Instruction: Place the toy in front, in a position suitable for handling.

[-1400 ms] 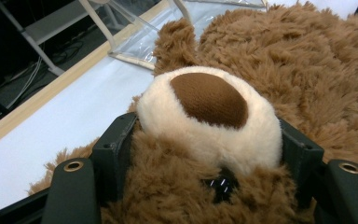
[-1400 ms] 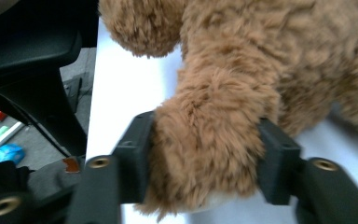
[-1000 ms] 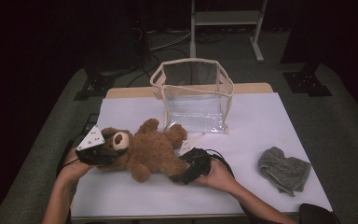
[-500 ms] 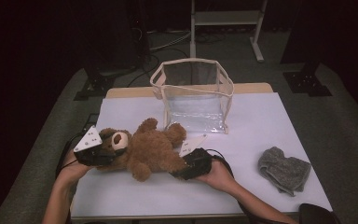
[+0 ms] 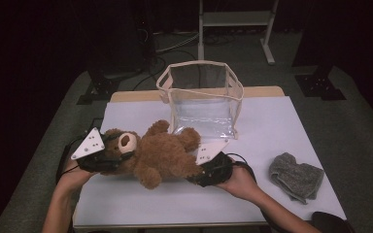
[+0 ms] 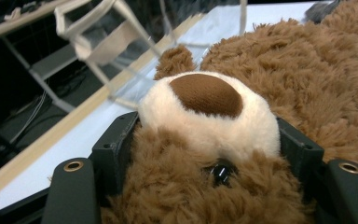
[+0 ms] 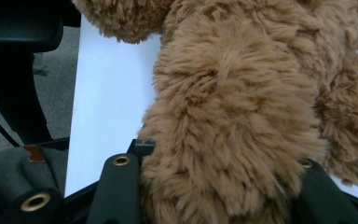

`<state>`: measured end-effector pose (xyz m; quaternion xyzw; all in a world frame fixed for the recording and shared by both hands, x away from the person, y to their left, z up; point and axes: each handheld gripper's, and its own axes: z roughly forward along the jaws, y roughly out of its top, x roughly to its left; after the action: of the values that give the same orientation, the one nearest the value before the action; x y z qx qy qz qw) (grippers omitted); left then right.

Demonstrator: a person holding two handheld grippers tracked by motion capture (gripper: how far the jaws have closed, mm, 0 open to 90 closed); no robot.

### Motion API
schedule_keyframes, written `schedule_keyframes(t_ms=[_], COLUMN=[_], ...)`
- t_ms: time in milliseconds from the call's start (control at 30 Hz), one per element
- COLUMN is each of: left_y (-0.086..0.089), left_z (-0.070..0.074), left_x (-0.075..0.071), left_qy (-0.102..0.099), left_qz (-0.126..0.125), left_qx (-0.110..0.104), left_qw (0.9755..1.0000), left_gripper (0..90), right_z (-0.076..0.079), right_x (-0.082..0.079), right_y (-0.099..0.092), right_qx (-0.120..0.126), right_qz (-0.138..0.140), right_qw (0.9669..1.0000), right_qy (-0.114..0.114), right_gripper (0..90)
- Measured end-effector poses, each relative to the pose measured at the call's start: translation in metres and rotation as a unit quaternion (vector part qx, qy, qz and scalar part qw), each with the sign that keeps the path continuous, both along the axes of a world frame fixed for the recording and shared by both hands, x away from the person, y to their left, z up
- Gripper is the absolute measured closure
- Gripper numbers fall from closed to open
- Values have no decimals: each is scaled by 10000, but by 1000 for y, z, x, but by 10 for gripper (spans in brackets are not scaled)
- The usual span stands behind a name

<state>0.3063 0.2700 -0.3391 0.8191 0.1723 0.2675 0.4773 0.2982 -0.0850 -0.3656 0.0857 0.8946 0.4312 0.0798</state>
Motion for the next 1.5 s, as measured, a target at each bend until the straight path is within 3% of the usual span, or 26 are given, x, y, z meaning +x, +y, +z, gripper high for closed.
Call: schedule_keyframes(t_ms=[233,400,567,767,867,933,1033,1100,1200,1367,1500], left_y=[-36,-72,-111,-150,-158,-158,-155,-153,-149,-147,-146], left_z=[10,6,-9,-38,-50,-53,-54,-54,-57,-58,-57], left_x=[2,10,19,24,22,19,10,7,3,2,2], left_qy=[-176,-181,-34,279,422,501,537,538,559,581,571], left_qz=[-401,-678,-897,-1144,-1208,-1213,-1197,-1193,-1174,-1190,-1221], left_qx=[-48,-80,-112,18,158,110,290,408,404,301,307], left_qw=[9990,9975,9959,9930,9917,9913,9909,9906,9907,9907,9904], left_gripper=[331,331,331,329,324,319,305,291,278,255,240], right_z=[18,22,17,-3,-20,-32,-40,-43,-43,-42,-40], right_x=[-18,-31,-39,-47,-51,-54,-55,-55,-56,-61,-60], right_y=[-37,-72,-106,-142,-153,-158,-162,-164,-173,-204,-229], right_qx=[-65,-212,-376,-570,-586,-506,-331,-204,-47,270,276], right_qz=[-183,-419,-693,-932,-969,-1014,-971,-908,-873,-1129,-1562], right_qw=[9994,9981,9961,9938,9936,9935,9941,9939,9932,9879,9830], right_qy=[-295,-409,-395,-191,2,138,358,595,763,1026,922], right_gripper=[562,562,562,561,559,545,478,383,319,276,279])
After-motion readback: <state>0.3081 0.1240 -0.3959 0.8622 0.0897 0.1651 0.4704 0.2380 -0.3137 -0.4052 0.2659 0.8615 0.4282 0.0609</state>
